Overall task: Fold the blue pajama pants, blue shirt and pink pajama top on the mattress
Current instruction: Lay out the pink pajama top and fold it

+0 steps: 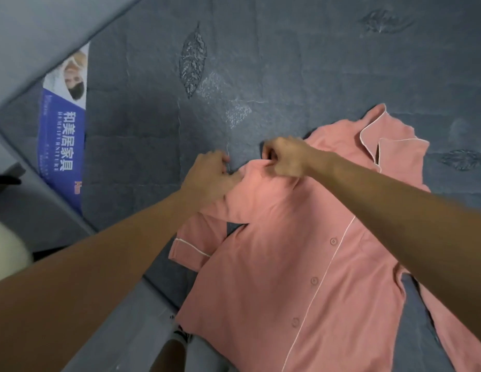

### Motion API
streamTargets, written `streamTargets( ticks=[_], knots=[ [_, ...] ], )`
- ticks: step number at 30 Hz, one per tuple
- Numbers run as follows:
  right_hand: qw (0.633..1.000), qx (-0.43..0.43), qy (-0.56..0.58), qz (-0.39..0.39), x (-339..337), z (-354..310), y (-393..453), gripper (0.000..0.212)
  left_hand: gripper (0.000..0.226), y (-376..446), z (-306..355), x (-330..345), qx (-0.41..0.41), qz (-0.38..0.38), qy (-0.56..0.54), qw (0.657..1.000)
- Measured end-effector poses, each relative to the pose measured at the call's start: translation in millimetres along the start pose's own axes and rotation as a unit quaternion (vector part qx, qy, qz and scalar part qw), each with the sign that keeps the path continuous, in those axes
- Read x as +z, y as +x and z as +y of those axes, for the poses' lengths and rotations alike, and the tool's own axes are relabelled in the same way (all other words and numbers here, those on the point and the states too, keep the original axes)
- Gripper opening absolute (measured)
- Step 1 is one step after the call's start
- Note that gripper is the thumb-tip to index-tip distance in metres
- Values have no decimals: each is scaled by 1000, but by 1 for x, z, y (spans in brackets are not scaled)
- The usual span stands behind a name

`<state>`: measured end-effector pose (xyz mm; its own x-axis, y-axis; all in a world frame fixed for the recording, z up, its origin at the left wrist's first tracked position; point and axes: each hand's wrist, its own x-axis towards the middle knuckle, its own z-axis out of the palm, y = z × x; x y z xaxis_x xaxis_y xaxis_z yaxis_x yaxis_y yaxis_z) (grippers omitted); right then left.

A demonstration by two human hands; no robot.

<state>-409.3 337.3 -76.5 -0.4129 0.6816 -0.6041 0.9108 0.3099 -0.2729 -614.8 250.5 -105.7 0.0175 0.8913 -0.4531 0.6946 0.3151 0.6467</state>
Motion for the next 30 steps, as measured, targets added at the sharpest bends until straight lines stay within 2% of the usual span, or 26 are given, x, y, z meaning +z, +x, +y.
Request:
streamTargets(
  ticks=[1,3,6,9,12,15,18,19,22,24,27,30],
  knots=[
    [1000,-7,-2,-14,1,-1,1,22,65,0,3,-1,-4,-36,3,999],
    [999,-21,38,-29,-4,-6,-1,29,58,1,8,-5,-11,-102,13,995],
    [994,-23,103,-32,-13,-8,-3,26,46,5,1,-14,-4,-171,-86,981],
    [993,-8,115,-5,-27,-10,-1,21,37,9,-4,-38,61,-113,-202,971],
    [995,12,92,25,-44,-17,3,12,31,13,-7,-66,73,-77,-242,964],
    [999,29,34,28,-55,-26,14,11,33,20,-17,-94,93,-81,-237,964],
    [998,53,11,27,-56,-36,23,35,34,27,-32,-111,103,-78,-226,965],
    [999,45,14,22,-55,-38,27,37,33,29,-37,-115,105,-67,-219,968],
    [993,6,115,-6,-48,-50,38,15,30,33,-44,-120,109,-29,-195,974],
    [983,-16,182,7,-43,-60,47,25,33,35,-48,-124,109,-26,-185,976],
    [985,-5,166,39,-38,-64,57,33,28,34,-60,-134,116,-75,-139,981],
    [991,18,103,82,-41,-66,66,24,30,28,-74,-154,117,-128,-69,982]
  ],
)
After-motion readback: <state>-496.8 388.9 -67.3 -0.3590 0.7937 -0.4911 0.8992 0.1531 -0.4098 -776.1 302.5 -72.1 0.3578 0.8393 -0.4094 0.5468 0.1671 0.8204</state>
